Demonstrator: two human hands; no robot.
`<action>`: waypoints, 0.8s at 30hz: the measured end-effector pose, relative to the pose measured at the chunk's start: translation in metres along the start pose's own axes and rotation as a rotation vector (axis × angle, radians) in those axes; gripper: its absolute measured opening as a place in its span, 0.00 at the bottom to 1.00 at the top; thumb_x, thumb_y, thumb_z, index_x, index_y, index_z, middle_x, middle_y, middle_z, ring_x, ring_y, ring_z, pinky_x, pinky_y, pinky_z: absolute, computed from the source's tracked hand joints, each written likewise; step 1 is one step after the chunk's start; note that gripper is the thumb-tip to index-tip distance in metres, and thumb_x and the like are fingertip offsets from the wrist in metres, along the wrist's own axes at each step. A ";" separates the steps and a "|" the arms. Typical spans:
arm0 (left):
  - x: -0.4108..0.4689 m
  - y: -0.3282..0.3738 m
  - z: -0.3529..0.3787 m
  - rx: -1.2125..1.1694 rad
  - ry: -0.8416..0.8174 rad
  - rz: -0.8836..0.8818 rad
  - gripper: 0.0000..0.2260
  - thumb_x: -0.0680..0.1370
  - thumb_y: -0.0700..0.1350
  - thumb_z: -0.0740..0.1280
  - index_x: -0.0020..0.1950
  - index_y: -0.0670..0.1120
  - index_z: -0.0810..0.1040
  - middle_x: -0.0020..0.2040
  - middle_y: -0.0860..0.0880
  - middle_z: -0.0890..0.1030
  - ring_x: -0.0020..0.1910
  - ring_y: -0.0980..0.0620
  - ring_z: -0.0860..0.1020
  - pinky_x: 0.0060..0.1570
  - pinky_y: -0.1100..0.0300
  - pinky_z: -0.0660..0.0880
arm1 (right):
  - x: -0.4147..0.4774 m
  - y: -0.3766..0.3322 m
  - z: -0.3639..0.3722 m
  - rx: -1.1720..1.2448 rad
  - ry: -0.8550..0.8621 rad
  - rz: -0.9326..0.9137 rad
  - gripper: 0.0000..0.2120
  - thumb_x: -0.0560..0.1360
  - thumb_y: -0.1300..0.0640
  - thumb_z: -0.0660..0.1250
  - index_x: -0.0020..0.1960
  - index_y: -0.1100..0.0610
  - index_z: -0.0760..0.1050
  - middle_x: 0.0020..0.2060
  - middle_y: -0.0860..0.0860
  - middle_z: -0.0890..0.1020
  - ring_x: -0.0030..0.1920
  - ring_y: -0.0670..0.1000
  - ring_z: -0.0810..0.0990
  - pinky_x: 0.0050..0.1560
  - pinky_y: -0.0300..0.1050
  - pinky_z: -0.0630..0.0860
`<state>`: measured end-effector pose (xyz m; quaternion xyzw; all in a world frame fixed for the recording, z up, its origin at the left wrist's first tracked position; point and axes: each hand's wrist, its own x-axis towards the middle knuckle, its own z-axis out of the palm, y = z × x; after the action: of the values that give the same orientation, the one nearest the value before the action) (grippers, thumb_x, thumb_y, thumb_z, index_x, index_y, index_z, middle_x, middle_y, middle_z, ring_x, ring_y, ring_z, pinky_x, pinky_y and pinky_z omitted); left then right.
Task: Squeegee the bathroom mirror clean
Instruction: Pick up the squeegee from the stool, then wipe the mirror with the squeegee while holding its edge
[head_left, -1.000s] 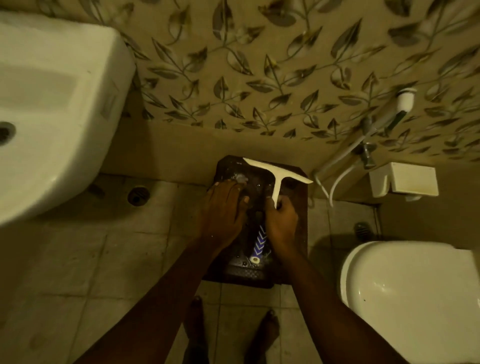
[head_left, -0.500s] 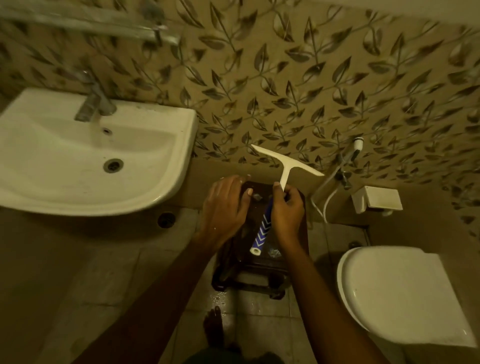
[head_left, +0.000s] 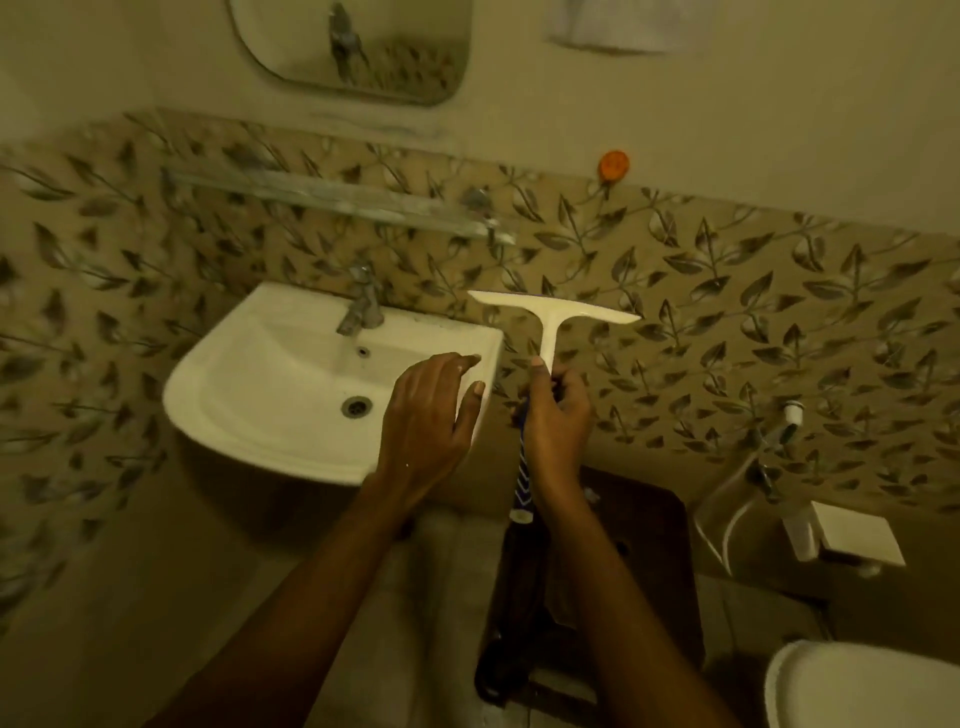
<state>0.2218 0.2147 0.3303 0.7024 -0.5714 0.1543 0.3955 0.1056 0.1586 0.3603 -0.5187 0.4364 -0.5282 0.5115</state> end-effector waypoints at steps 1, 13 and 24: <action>0.009 -0.014 -0.010 0.009 0.020 0.017 0.15 0.81 0.50 0.57 0.62 0.45 0.75 0.58 0.48 0.79 0.59 0.51 0.75 0.60 0.60 0.67 | 0.000 -0.006 0.017 0.011 0.003 -0.030 0.12 0.79 0.53 0.63 0.47 0.62 0.76 0.36 0.54 0.79 0.31 0.44 0.78 0.29 0.39 0.77; 0.166 -0.155 -0.126 0.081 0.172 0.229 0.15 0.81 0.49 0.57 0.60 0.42 0.76 0.56 0.45 0.79 0.56 0.47 0.76 0.57 0.55 0.68 | 0.032 -0.092 0.206 0.052 0.090 -0.318 0.12 0.79 0.49 0.63 0.41 0.56 0.74 0.31 0.54 0.73 0.29 0.54 0.71 0.30 0.53 0.73; 0.318 -0.199 -0.156 0.030 0.364 0.283 0.14 0.80 0.48 0.60 0.61 0.42 0.75 0.57 0.44 0.78 0.56 0.47 0.75 0.57 0.55 0.70 | 0.131 -0.174 0.274 0.009 0.112 -0.657 0.09 0.81 0.48 0.59 0.49 0.52 0.73 0.34 0.54 0.78 0.31 0.56 0.75 0.29 0.56 0.76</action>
<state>0.5381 0.1190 0.5672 0.5817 -0.5810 0.3407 0.4560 0.3706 0.0639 0.5680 -0.5996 0.2706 -0.6945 0.2913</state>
